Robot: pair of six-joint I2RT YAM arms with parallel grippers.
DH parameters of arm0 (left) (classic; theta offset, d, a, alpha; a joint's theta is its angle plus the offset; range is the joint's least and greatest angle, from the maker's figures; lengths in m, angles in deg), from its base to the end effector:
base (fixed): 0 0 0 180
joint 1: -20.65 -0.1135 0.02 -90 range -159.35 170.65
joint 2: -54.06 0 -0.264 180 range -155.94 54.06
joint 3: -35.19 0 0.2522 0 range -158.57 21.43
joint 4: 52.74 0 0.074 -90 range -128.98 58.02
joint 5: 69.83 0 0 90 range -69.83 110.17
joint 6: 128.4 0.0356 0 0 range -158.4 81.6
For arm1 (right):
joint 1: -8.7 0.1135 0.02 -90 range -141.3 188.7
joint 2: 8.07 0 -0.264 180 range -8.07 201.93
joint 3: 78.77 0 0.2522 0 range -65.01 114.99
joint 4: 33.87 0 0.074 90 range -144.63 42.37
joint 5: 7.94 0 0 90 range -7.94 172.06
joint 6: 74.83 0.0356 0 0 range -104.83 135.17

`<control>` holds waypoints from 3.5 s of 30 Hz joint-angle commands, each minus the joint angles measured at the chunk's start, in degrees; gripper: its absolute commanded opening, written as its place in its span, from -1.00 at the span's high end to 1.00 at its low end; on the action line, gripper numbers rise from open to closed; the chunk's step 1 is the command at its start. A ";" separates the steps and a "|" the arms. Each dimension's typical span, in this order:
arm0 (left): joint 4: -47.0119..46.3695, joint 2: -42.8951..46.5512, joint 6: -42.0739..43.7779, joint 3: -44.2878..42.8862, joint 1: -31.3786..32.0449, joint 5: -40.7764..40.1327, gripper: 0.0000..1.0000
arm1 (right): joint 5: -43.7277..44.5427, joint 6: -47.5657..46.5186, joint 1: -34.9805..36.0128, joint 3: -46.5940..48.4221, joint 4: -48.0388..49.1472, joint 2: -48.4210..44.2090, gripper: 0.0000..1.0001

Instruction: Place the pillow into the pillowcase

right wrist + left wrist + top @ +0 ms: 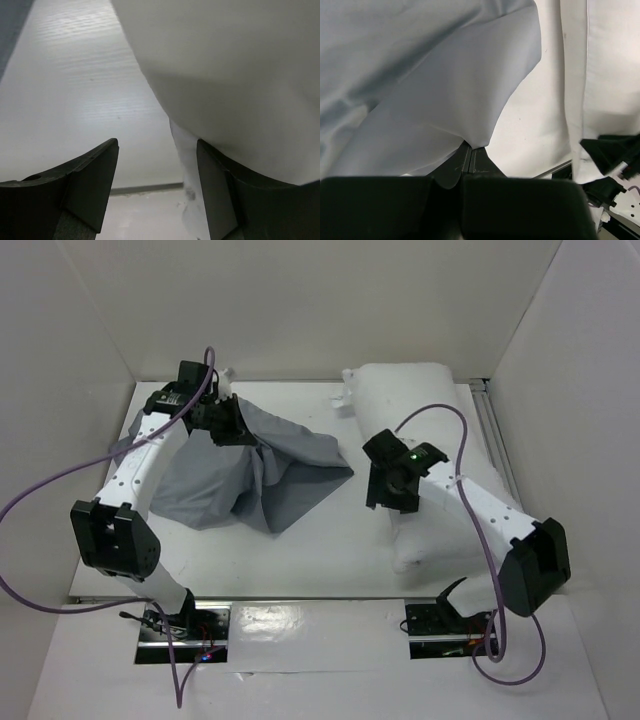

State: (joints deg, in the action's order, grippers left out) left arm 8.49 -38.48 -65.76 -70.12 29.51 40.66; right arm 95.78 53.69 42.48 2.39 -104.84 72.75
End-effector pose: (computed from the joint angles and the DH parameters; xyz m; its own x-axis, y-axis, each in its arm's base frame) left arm 0.3428 -0.0660 0.3526 -0.8285 -0.3065 -0.4685 -0.0080 0.8432 -0.5375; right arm 0.2259 0.1409 0.2732 -0.9092 0.1197 -0.3988 0.1169 0.9926 0.0315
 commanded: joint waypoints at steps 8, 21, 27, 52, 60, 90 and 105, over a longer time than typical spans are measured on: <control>-0.79 0.42 -1.12 -3.37 -1.66 -1.16 1.00 | 10.00 -2.02 1.90 24.48 -4.85 0.02 -0.79; -1.50 1.04 -2.70 -0.66 -2.18 -0.98 1.00 | 18.97 -12.77 -13.21 72.17 -0.28 53.29 -0.91; -1.50 0.51 -2.18 -1.44 -2.18 -1.59 1.00 | 9.68 -14.09 -13.83 59.06 6.92 50.17 1.00; -0.79 -13.20 -5.17 -17.34 -5.96 -1.86 1.00 | -28.64 -20.59 0.40 3.98 17.15 -21.23 1.00; -0.27 -13.82 -5.17 -18.49 -5.96 0.69 1.00 | -23.67 -14.62 10.33 -3.51 17.58 -21.16 -0.23; 0.26 2.09 -0.78 -4.34 -6.49 0.51 1.00 | -0.26 -16.02 29.15 26.12 -1.50 22.02 1.00; 1.32 13.42 1.07 6.21 -3.51 5.44 1.00 | -12.92 -18.48 17.03 29.90 7.11 19.38 1.00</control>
State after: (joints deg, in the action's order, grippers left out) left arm 10.34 -27.81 -66.35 -64.35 25.09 43.22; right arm 85.33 37.01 60.86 29.60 -101.45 93.86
